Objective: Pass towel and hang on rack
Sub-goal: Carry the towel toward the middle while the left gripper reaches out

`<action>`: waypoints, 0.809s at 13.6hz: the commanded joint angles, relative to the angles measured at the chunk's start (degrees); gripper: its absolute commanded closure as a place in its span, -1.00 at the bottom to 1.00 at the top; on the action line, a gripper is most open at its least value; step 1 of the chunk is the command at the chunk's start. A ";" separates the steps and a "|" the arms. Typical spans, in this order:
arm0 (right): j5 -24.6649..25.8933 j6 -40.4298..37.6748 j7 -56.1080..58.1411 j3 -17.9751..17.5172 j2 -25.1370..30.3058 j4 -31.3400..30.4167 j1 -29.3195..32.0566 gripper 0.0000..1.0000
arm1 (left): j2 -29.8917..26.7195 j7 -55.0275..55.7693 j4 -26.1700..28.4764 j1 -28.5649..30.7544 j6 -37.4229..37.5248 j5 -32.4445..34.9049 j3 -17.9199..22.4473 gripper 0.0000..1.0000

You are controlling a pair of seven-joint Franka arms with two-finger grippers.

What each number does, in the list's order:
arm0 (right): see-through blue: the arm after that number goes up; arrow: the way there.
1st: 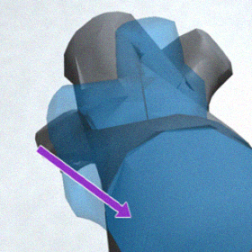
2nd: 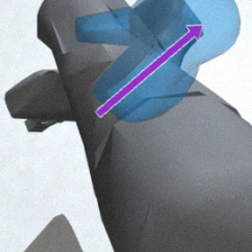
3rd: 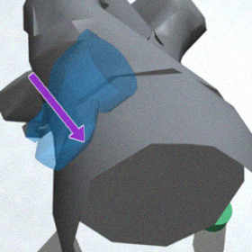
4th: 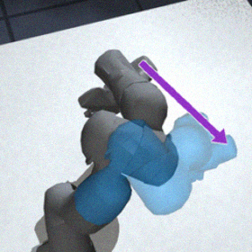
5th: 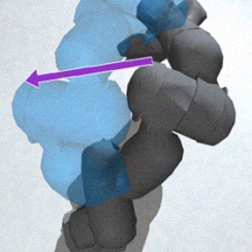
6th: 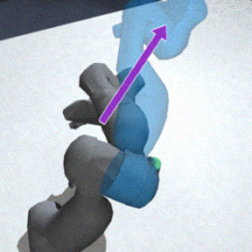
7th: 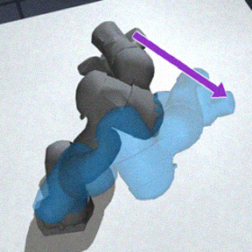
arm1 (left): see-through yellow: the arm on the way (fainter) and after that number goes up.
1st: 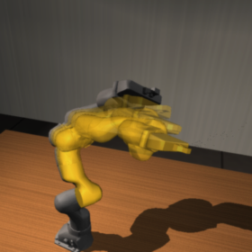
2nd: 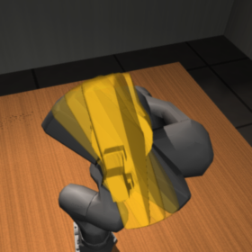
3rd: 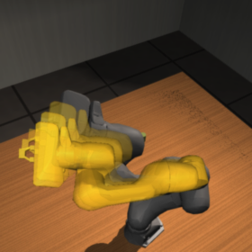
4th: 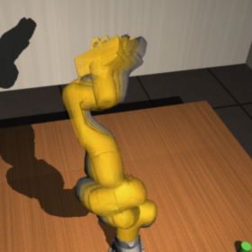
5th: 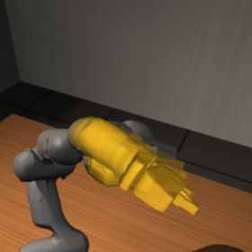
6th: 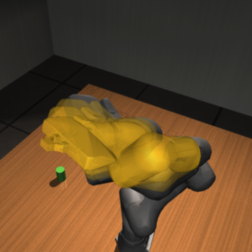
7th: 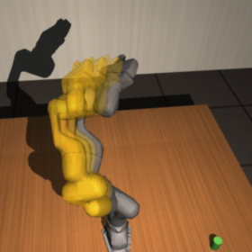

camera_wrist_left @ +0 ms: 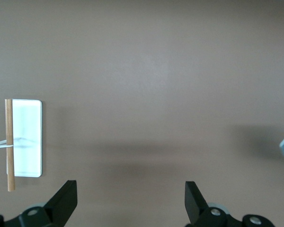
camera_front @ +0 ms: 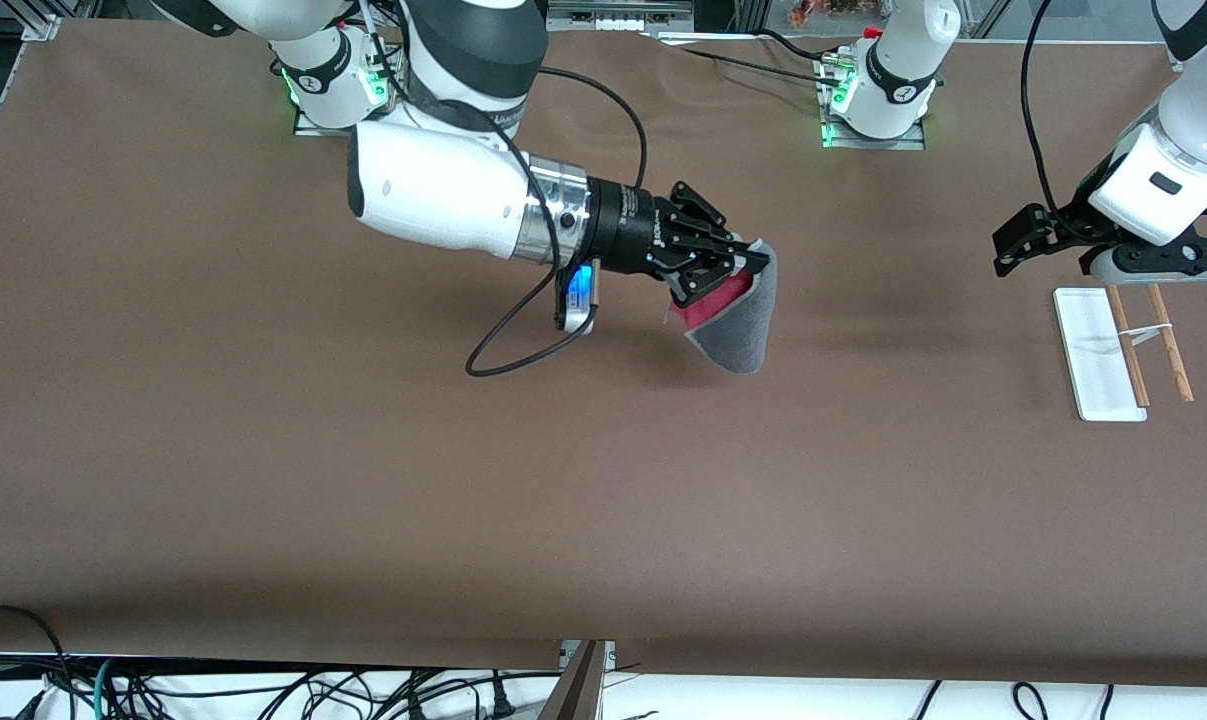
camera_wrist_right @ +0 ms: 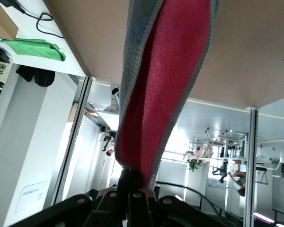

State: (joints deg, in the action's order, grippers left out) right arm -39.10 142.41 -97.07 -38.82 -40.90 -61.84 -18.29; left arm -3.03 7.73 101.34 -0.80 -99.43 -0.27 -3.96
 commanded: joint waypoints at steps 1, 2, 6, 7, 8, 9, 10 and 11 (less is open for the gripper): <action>-0.80 5.05 -2.76 -0.47 -0.49 1.28 -2.18 1.00 | 2.06 -3.14 -1.32 -0.08 2.74 -8.13 -0.08 -1.00; -0.80 6.38 -3.12 -0.47 -0.49 1.28 -2.63 1.00 | 2.50 -5.86 -1.32 0.01 4.23 -11.48 -0.08 -1.00; -0.80 6.74 -3.30 -0.55 -0.49 1.28 -2.72 1.00 | 5.56 -23.50 -1.23 0.19 6.36 -24.93 -0.08 -1.00; -0.80 6.74 -3.30 -0.55 -0.49 1.28 -2.72 1.00 | 7.32 -28.25 -1.23 0.62 6.36 -28.00 -0.08 -1.00; -0.80 6.74 -3.30 -0.55 -0.40 1.28 -2.72 1.00 | 8.99 -33.52 -1.23 0.97 6.36 -32.04 -0.08 -1.00; -0.80 6.74 -3.30 -0.55 -0.40 1.28 -2.72 1.00 | 11.01 -39.75 -1.23 1.59 6.36 -35.91 0.01 -1.00; -0.80 6.74 -3.30 -0.55 -0.40 1.28 -2.72 1.00 | 12.94 -45.99 -1.14 2.55 6.36 -39.69 0.01 -1.00; -0.80 6.74 -3.30 -0.55 -0.40 1.28 -2.72 1.00 | 14.96 -52.57 -1.14 2.82 6.36 -43.55 0.01 -1.00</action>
State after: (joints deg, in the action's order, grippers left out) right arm -39.11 148.70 -99.71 -38.93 -40.91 -61.79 -20.73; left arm 7.98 -33.88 101.58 0.50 -94.18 -37.87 -3.82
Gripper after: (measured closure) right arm 0.982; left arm 0.000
